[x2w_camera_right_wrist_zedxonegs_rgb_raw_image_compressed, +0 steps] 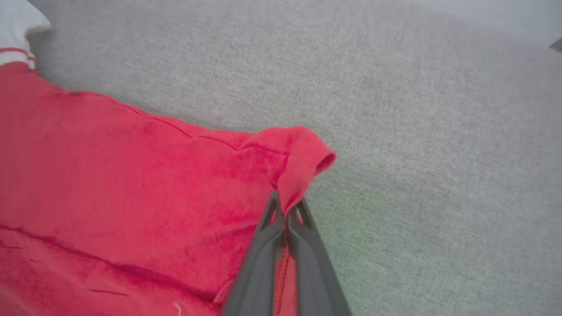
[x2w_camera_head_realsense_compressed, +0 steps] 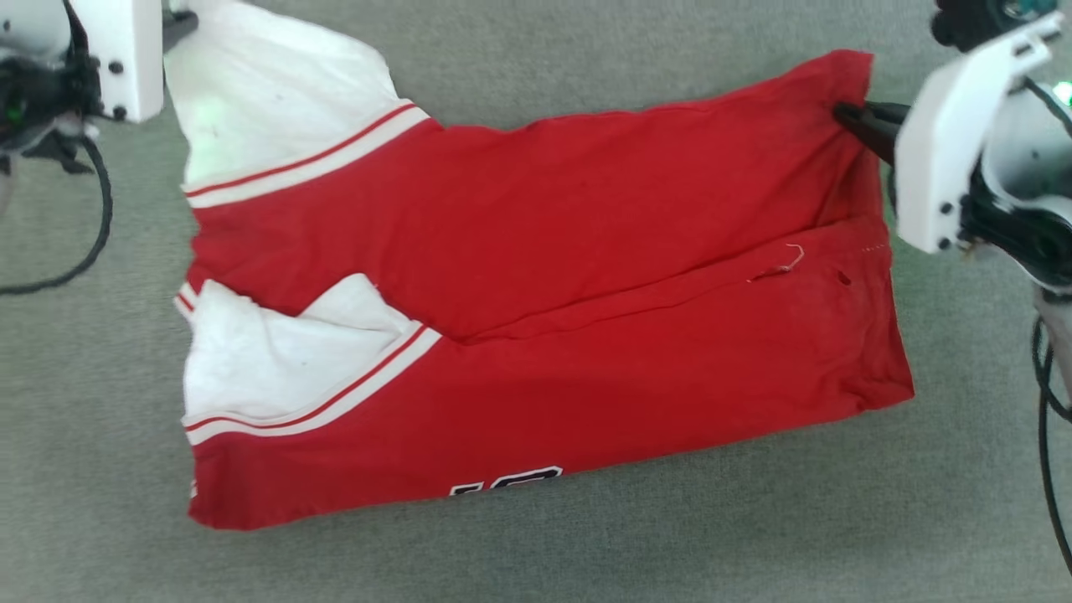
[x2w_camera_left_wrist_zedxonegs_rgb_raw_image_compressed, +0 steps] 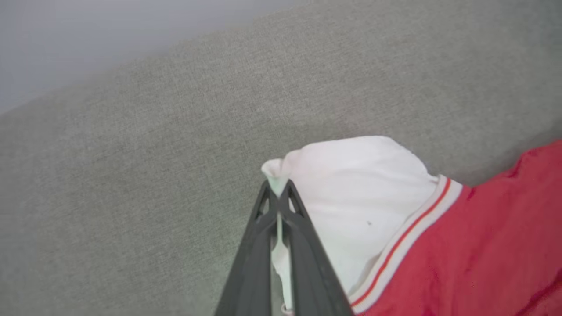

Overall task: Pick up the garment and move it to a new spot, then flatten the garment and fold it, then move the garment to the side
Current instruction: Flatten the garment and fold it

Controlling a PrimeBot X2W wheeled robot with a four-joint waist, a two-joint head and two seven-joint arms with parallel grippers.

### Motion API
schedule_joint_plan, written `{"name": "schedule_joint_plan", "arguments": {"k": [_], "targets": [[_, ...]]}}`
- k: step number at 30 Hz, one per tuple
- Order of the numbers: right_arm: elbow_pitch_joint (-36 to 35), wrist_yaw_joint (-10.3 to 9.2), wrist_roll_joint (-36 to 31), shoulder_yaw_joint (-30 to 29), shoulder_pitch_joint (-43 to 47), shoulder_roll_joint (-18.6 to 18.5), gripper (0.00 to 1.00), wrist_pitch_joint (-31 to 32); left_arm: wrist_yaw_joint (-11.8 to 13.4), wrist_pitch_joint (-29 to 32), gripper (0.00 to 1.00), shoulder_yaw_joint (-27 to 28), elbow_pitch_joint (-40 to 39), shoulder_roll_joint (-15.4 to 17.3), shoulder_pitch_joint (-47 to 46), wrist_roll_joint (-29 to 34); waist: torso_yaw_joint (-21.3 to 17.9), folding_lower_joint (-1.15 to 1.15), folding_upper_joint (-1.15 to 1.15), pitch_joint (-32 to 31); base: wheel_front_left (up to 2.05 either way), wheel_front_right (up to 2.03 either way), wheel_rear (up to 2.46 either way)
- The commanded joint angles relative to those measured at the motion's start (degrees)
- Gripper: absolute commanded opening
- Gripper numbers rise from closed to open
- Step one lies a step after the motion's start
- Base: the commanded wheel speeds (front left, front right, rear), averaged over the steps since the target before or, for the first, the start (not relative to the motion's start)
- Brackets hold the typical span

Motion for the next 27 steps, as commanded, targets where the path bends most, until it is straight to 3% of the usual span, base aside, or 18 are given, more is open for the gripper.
{"name": "schedule_joint_plan", "arguments": {"k": [1, 7, 8, 12, 18, 24, 27], "targets": [[-0.90, -0.04, 0.12, -0.54, 1.14, -0.48, 0.00, -0.54, 0.30, 0.27, 0.00, 0.00, -1.19, 0.33, 1.02, -0.78, 0.91, 0.00, 0.00, -1.24, 0.00, 0.00, 0.00], [-9.79, -0.04, 0.38, -3.91, 7.83, -2.97, 0.00, -0.86, 5.41, 2.86, 0.00, 0.57, -16.31, 6.42, 7.53, -2.25, 2.24, 0.00, 0.00, -4.13, 0.00, 0.00, 0.00], [-13.01, -0.04, 0.68, -5.01, 10.18, -3.75, 0.00, -0.55, 7.80, 3.85, 0.00, 0.94, -22.98, 8.66, 10.15, -3.34, 2.52, 0.00, 0.00, -4.70, 0.00, 0.00, 0.00], [-19.73, -0.03, 1.71, -7.13, 15.53, -5.38, 0.00, -0.14, 14.13, 5.28, 0.00, 1.60, -36.96, 14.90, 16.48, -4.76, 3.03, 0.00, 0.00, -5.48, 0.00, 0.00, 0.00], [-27.32, -0.03, 1.96, -11.53, 24.89, -8.11, 0.00, -1.14, 25.28, 2.92, 0.00, 3.61, -56.37, 24.03, 27.17, -6.46, 3.69, 0.00, 0.00, -5.56, 0.00, 0.00, 0.00], [-29.25, -0.03, 2.24, -15.49, 34.50, -7.89, 0.00, -1.76, 34.32, -0.13, 0.00, 3.58, -67.18, 29.52, 37.51, -9.20, 3.98, 0.00, 0.00, -5.17, 0.00, 0.00, 0.00], [-27.82, -0.03, 2.42, -15.60, 37.79, -6.92, 0.00, -2.20, 36.46, -2.03, 0.00, 2.52, -68.36, 29.79, 42.16, -10.82, 4.06, 0.00, 0.00, -4.60, 0.00, 0.00, 0.00]]}}
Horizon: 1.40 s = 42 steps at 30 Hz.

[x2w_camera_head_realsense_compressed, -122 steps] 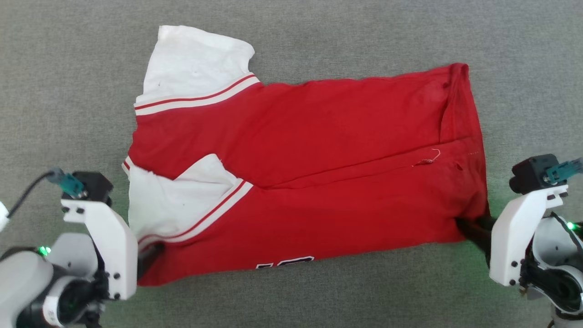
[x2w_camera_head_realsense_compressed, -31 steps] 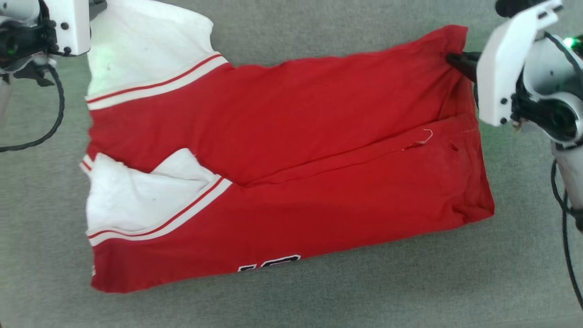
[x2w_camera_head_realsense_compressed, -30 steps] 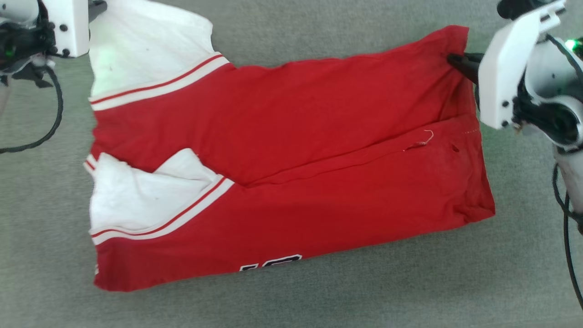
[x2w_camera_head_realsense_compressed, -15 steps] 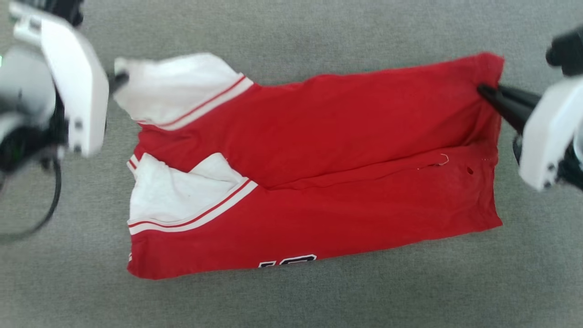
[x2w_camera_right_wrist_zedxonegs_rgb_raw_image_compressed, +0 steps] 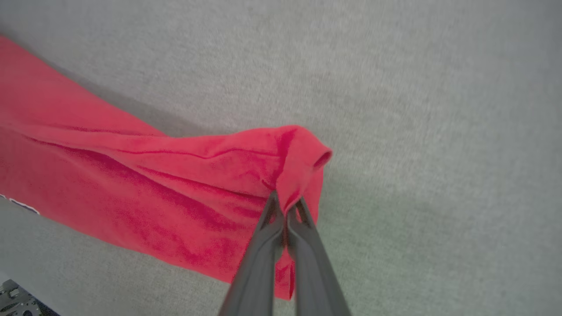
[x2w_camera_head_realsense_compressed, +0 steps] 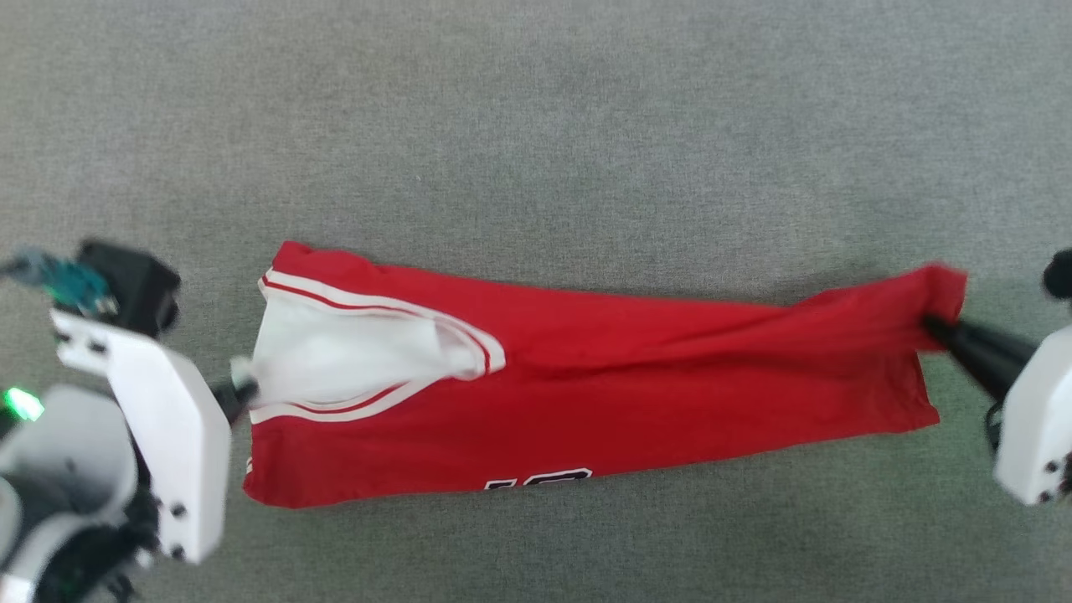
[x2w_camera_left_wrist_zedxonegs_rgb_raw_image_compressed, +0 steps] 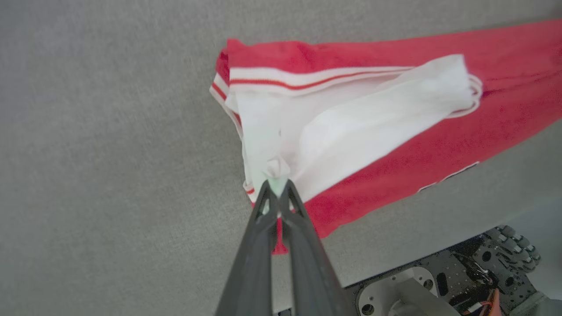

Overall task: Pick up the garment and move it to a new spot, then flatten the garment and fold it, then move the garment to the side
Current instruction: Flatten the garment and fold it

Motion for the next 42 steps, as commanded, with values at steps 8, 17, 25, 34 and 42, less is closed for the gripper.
{"name": "schedule_joint_plan", "arguments": {"k": [8, 17, 25, 34, 42], "targets": [[7.56, -0.02, 0.30, 4.51, -0.45, 3.44, 0.78, -2.89, -3.96, -4.02, 0.05, -3.34, 9.78, -6.29, 5.87, -2.65, 0.15, 0.00, 0.00, 0.87, 0.00, 0.00, 0.00], [8.93, -0.01, 3.70, 2.28, -0.44, 5.86, 1.00, -1.14, -9.84, -14.93, 1.00, -0.47, 17.15, -9.95, 6.45, -0.81, -0.30, 0.00, 0.00, -1.41, 0.00, 0.00, 0.00], [9.14, -0.01, 3.23, -2.89, -0.90, 6.51, 1.00, 3.83, -12.24, -31.51, 1.00, 2.76, 17.21, -11.14, 9.83, 4.26, 0.58, 0.00, 0.00, -1.61, 0.00, 0.00, 0.00], [19.73, -0.01, 7.68, 2.47, -5.84, 7.76, 1.00, 7.84, -13.82, -50.95, 1.00, 6.34, 22.59, -16.33, 13.72, 8.61, 3.39, 0.00, 0.00, -0.33, 0.00, 0.00, 0.00], [28.48, 0.01, 11.69, 12.38, -8.30, 8.36, 0.00, 9.21, -16.69, -55.96, 1.00, 12.70, 28.42, -24.81, 16.69, 14.79, 6.00, 0.00, 0.00, -0.27, 0.00, 0.00, 0.00]]}}
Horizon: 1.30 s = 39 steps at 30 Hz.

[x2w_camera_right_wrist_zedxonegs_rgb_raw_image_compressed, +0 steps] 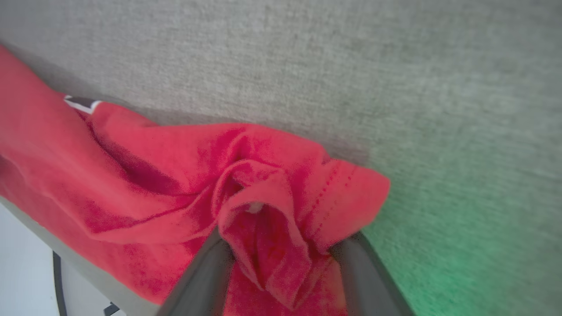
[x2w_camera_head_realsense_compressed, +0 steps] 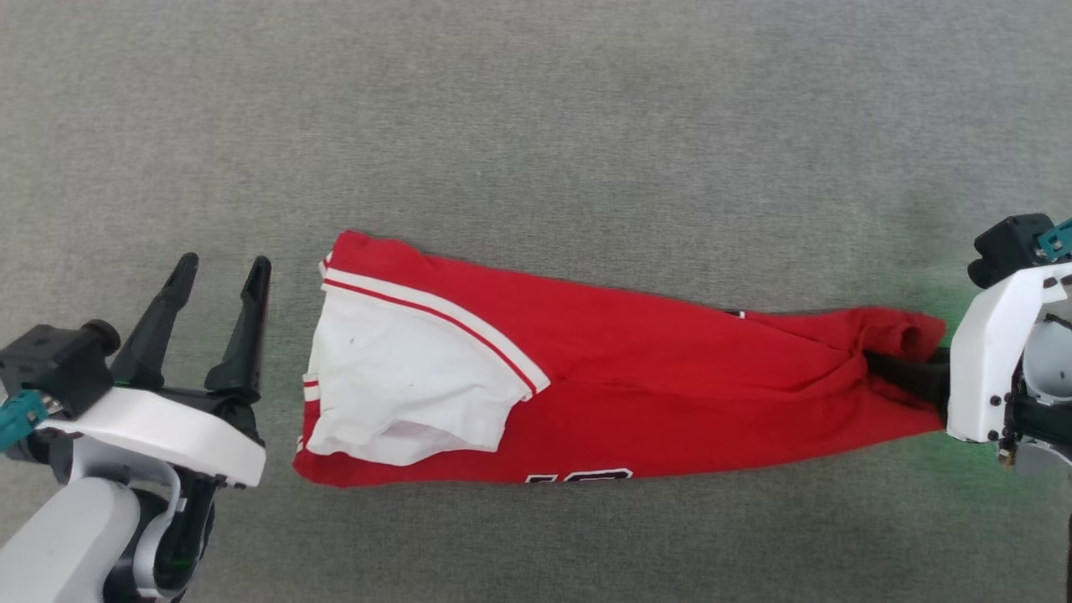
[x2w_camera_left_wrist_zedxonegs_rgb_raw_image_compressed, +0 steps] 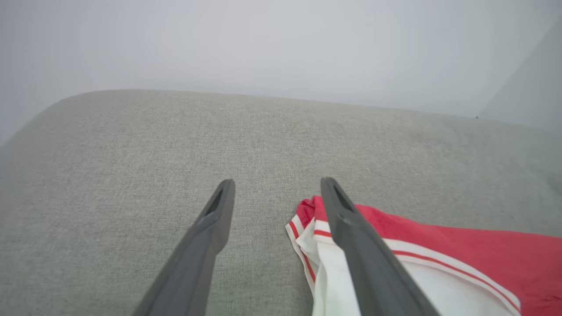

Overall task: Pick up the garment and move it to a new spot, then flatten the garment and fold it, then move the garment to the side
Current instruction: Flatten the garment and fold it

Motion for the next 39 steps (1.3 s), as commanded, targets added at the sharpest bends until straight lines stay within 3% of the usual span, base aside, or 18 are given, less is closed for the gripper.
{"name": "schedule_joint_plan", "arguments": {"k": [1, 5, 6, 14, 17, 23, 29, 33, 39], "targets": [[3.32, 0.04, 1.94, 4.28, 2.48, 4.08, 0.00, 0.27, -0.89, -0.30, 1.00, 2.98, 0.57, -2.26, 1.28, 3.24, 0.61, 0.00, -0.01, -0.16, 0.00, 0.00, 0.00], [3.28, 0.01, 3.79, 2.22, 0.54, 1.72, 0.00, -1.69, -5.66, -0.32, 1.00, 11.75, 0.72, -9.96, 5.78, 10.90, 0.80, 0.00, -0.01, -0.45, 0.00, 0.00, 0.00], [3.28, 0.01, 3.79, 2.22, 0.54, 1.72, 0.00, -1.69, -5.66, -0.32, 1.00, 11.75, 0.72, -9.96, 5.78, 10.90, 0.80, 0.00, -0.01, -0.45, 0.00, 0.00, 0.00], [3.24, -0.12, 5.88, -6.10, 1.23, -4.53, 0.00, -3.92, -17.18, -0.32, 1.00, 26.13, 4.05, -23.28, 13.75, 20.83, -0.42, 0.00, -0.01, -1.76, 0.00, 0.00, 0.00], [3.63, -0.09, 5.62, -9.65, 1.74, -6.19, 0.00, -4.64, -19.85, -0.32, 1.00, 30.00, 4.52, -26.98, 14.56, 23.42, -1.02, 0.00, -0.01, -2.07, 0.00, 0.00, 0.00], [7.50, -0.02, 2.38, -16.86, 1.33, -10.01, 0.00, -6.48, -21.81, -0.33, 1.00, 34.07, 4.85, -31.62, 14.95, 26.79, -2.65, 0.00, -0.01, -2.23, 0.00, 0.00, 0.00], [12.22, -0.01, -1.69, -19.08, -0.85, -10.88, 0.00, -7.17, -22.04, -0.32, 1.00, 33.84, 3.98, -32.39, 14.08, 26.66, -4.31, 0.00, -0.01, -2.34, 0.00, 0.00, 0.00], [6.80, 0.01, 1.39, -18.67, 0.47, -8.23, 0.00, -4.82, -22.05, -0.32, 1.00, 33.43, 3.76, -31.88, 14.40, 26.30, -5.19, 0.00, -0.01, -2.62, 0.00, 0.00, 0.00], [-8.44, 0.02, 5.09, -16.00, 5.27, -4.52, 0.00, -2.41, -22.06, -0.32, 1.00, 33.45, 3.05, -31.94, 14.97, 25.38, -4.90, 0.00, -0.01, -2.95, 0.00, 0.00, 0.00]]}}
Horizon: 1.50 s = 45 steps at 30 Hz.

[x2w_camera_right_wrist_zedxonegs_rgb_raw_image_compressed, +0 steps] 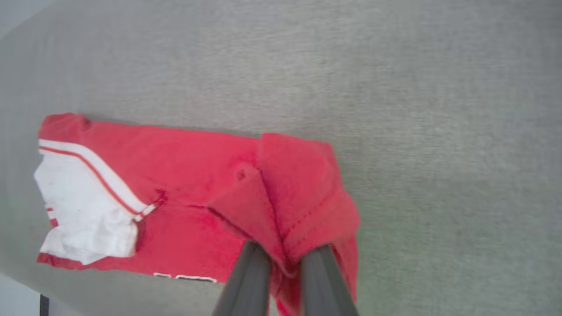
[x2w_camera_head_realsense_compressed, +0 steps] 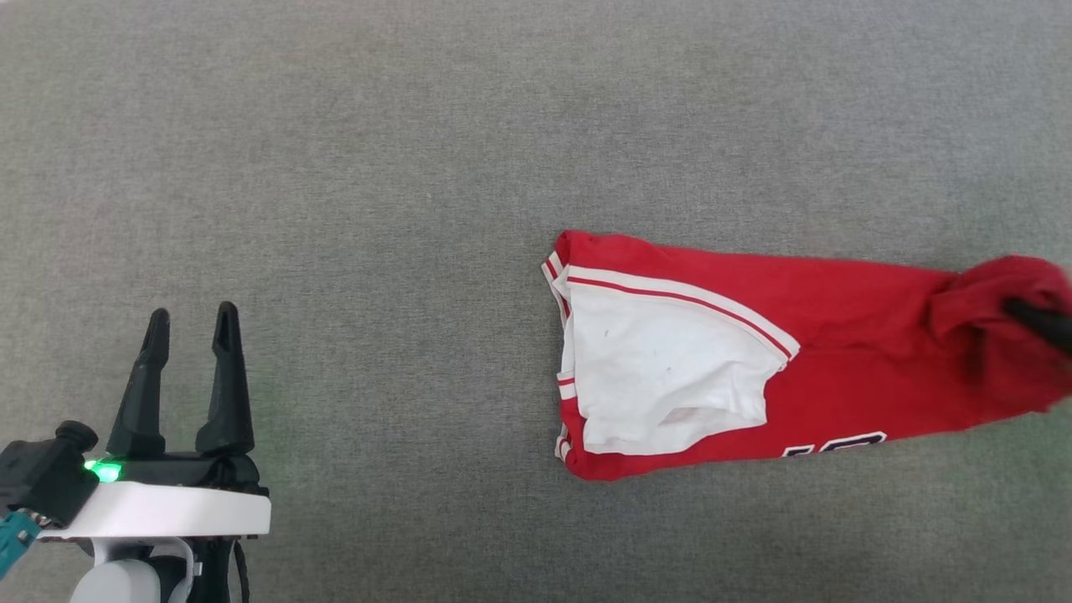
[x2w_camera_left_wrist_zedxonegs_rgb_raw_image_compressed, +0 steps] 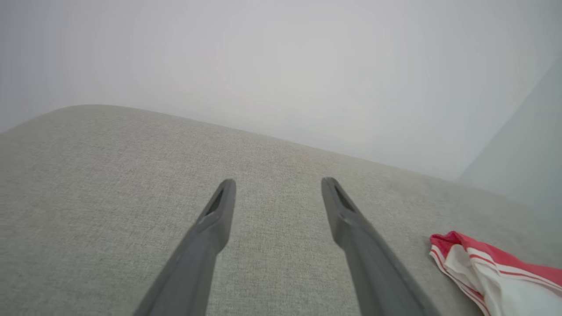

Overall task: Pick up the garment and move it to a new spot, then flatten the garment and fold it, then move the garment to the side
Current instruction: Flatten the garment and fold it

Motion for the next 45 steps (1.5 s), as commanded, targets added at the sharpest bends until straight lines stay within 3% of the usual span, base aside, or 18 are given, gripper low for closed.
{"name": "schedule_joint_plan", "arguments": {"k": [1, 8, 14, 20, 21, 22, 23, 29, 36, 45], "targets": [[-4.64, -0.02, 0.23, 1.63, 1.39, 1.52, 0.00, 0.35, -0.18, -0.25, 1.00, -0.07, -0.43, 0.11, 0.46, -0.72, 0.48, 0.00, 0.00, -0.04, 0.00, 0.00, 0.00], [-14.12, -0.01, -2.80, 11.72, -0.03, 6.65, 0.00, 1.65, -0.18, -0.26, 1.00, -1.74, -0.38, -0.30, -1.14, -1.04, 3.36, 0.00, 0.00, 0.20, 0.00, 0.00, 0.00], [-12.49, -0.02, -4.97, 19.37, -4.01, 10.46, 0.00, 1.51, -0.19, -0.25, 1.00, -3.46, 0.20, -0.74, -2.27, -1.49, 6.31, 0.00, 0.00, 0.44, 0.00, 0.00, 0.00], [-7.02, -0.02, -7.85, 26.31, -7.87, 11.50, 0.00, 0.24, -0.19, -0.25, 1.00, -4.68, 1.02, -1.08, -2.82, -1.99, 9.13, 0.00, 0.00, 0.39, 0.00, 0.00, 0.00], [-6.33, -0.02, -8.28, 26.65, -8.61, 11.38, 0.06, -0.50, -0.19, -0.25, 1.00, -4.78, 1.09, -1.17, -2.83, -2.08, 9.38, 0.00, 0.00, 0.38, 0.00, 0.00, 0.00], [-6.02, -0.02, -8.06, 26.80, -9.16, 11.62, 0.36, -1.47, -0.19, -0.25, 1.00, -4.65, 1.11, -1.29, -2.76, -2.27, 9.48, 0.00, 0.00, 0.34, 0.00, 0.00, 0.00], [-5.59, -0.02, -7.98, 27.01, -9.25, 11.48, 1.00, -1.88, -0.19, -0.25, 1.00, -4.58, 1.09, -1.32, -2.67, -2.36, 9.57, 0.00, 0.00, 0.30, 0.00, 0.00, 0.00], [-8.21, -0.01, -5.29, 25.96, -9.41, 9.41, 1.00, -2.25, -0.19, -0.25, 1.00, -3.25, 0.66, -1.04, -1.36, -2.54, 8.41, 0.00, 0.00, -0.24, 0.00, 0.00, 0.00], [-13.75, -0.02, -4.28, 18.59, -6.61, 7.21, 1.00, -4.50, -0.19, -0.25, 1.00, -1.82, -0.15, -0.14, -0.50, -2.46, 5.29, 0.00, 0.00, -1.14, 0.00, 0.00, 0.00], [-16.09, -0.02, -7.78, 10.75, -1.22, 5.47, 1.00, -13.44, -0.19, -0.25, 1.00, -0.05, -0.33, 1.23, 1.21, -1.86, 1.45, 0.00, 0.00, -3.47, 0.00, 0.00, 0.00]]}}
